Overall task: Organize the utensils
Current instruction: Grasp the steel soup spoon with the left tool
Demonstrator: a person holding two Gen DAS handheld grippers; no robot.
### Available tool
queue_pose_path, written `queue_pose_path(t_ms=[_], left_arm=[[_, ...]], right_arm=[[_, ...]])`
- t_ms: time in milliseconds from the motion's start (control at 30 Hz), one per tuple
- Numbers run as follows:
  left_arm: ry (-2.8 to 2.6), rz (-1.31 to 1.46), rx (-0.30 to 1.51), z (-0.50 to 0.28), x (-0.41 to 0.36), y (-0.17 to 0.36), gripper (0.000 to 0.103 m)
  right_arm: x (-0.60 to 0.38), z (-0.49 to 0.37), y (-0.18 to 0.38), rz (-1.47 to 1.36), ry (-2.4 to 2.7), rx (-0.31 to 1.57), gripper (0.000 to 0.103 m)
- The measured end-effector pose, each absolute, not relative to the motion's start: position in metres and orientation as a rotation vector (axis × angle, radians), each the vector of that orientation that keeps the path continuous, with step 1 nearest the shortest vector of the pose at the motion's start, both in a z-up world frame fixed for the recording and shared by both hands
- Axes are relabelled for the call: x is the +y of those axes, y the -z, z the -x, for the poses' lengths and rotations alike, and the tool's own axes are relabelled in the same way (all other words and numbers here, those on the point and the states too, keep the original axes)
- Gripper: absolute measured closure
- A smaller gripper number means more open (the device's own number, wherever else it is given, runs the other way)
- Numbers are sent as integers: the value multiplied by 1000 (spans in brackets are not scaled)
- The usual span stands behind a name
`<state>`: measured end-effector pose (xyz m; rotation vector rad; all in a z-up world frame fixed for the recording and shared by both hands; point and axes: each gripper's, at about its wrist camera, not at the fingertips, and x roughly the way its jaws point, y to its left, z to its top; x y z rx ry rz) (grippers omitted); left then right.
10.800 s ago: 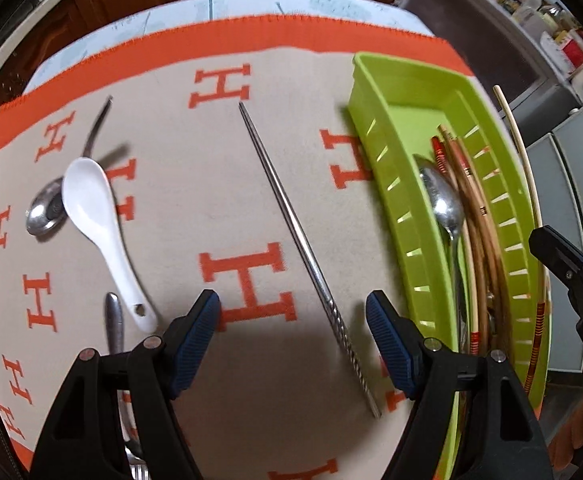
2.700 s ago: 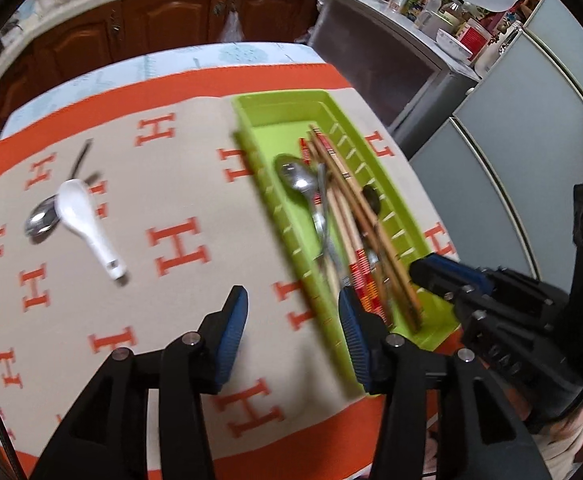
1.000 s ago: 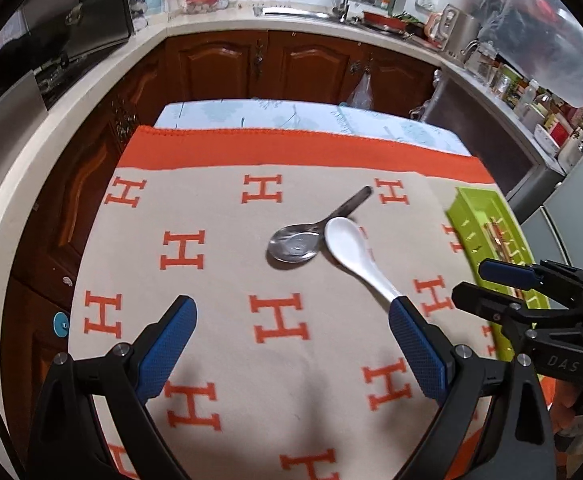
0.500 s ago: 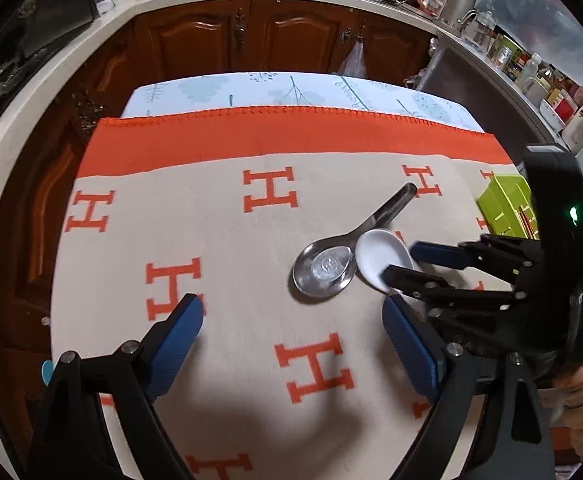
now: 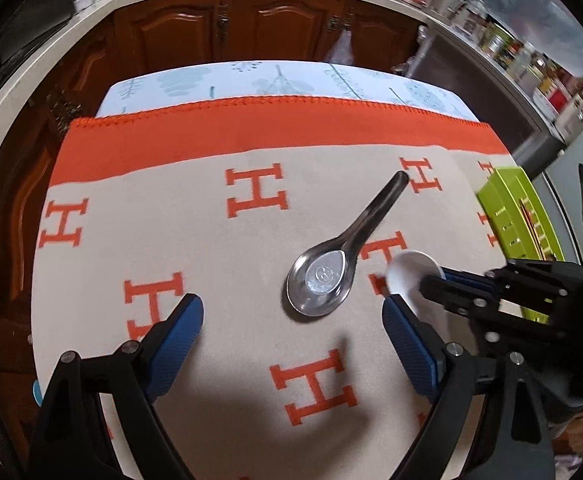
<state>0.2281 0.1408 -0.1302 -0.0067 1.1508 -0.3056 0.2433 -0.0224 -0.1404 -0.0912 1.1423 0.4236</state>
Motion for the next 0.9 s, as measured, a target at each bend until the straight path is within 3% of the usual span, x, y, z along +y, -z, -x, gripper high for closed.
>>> queue_pose_path(t_ms=[300,533,767,800,900], left_arm=[[412,-61,1218,-244,135,153,36],[446,-21,1238,-256,129,159,41],[347,-181,1217,-256,109,162,65],[346,-196,1214,-255,106,161,78],[316,-239,1218,-250,95,159,85]], right_arm=[[-69,-206,116,-39,-410,1145,98],[-90,-188,94,-91,-420,1112,98],[-96,-183,94,-104,-417,1118,98],[-95,-184,96,-106,-415,1121,98],[-96,-183,100,-111,-410,1134,98]])
